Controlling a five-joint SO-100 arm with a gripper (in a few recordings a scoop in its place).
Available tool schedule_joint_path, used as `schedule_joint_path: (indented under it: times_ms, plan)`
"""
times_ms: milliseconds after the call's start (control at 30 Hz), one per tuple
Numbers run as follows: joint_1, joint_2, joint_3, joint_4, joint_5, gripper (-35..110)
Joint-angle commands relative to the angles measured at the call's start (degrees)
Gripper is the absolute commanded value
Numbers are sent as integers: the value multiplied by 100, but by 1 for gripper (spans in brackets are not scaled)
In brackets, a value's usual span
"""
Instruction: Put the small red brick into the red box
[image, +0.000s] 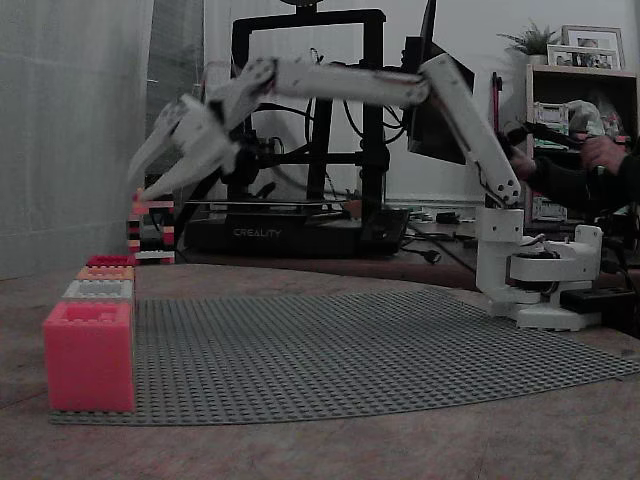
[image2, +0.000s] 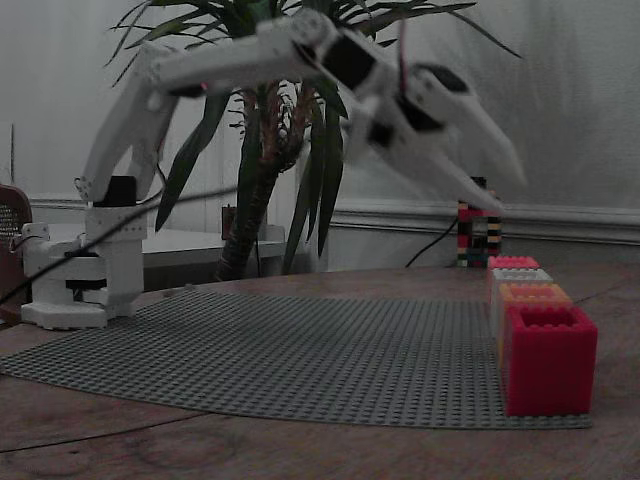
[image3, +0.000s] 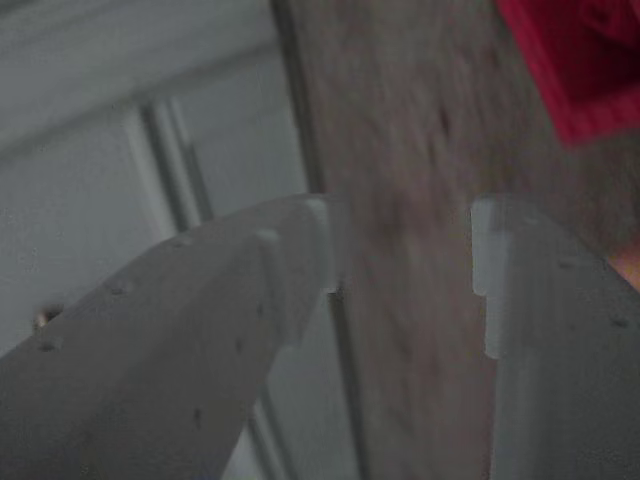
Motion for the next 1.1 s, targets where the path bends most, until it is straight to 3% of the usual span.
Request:
schedule_joint_path:
  times_ms: [0,267,433,700,1067]
  plan:
    - [-290,2065,1811,26,-404,8]
    - [-861,4975,6205,-246,-1283,5]
    - [-1169,6627,8077,-141,-1424,4]
    - [-1222,8754,9861,334,-1327,3]
    - [-1222,10758,10547,1424,-870,1]
